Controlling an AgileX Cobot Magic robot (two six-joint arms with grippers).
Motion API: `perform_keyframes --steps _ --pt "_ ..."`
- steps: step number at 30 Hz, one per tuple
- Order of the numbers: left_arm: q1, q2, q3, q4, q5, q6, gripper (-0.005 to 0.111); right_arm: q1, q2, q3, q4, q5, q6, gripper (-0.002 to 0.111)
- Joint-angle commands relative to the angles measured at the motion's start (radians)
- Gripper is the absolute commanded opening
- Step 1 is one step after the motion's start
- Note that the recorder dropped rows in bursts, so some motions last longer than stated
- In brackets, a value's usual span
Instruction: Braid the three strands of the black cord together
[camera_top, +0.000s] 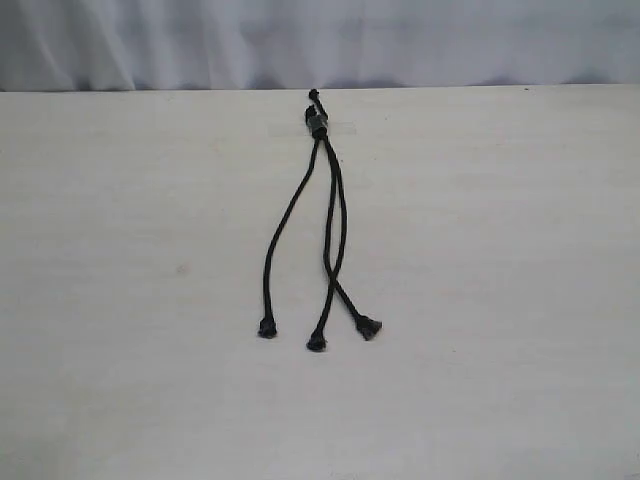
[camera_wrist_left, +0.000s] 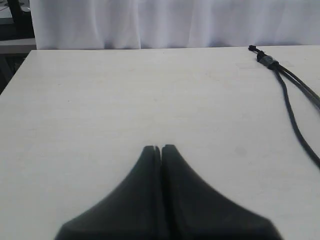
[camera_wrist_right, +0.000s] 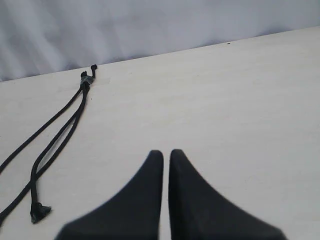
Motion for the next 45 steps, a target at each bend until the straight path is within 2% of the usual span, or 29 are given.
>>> perform_keyframes --steps 1,27,31,37,45 --pt "-0.008 -0.002 0.003 0.007 -0.009 0.003 0.000 -0.009 -0.003 0.002 -0.001 -0.015 0.006 0.004" --pt "-0.017 -0.002 0.003 0.037 -0.039 0.003 0.000 -0.009 -0.003 0.002 -0.001 -0.030 0.006 0.004" --pt "-0.017 -0.002 0.003 0.037 -0.179 0.003 0.000 -0.009 -0.003 0.002 -0.001 -0.164 0.006 0.004" --pt "-0.017 -0.002 0.003 0.037 -0.332 0.003 0.000 -0.009 -0.003 0.002 -0.001 -0.514 0.006 0.004" --pt "-0.017 -0.002 0.003 0.035 -0.538 0.003 0.000 -0.009 -0.003 0.002 -0.001 -0.706 0.006 0.004"
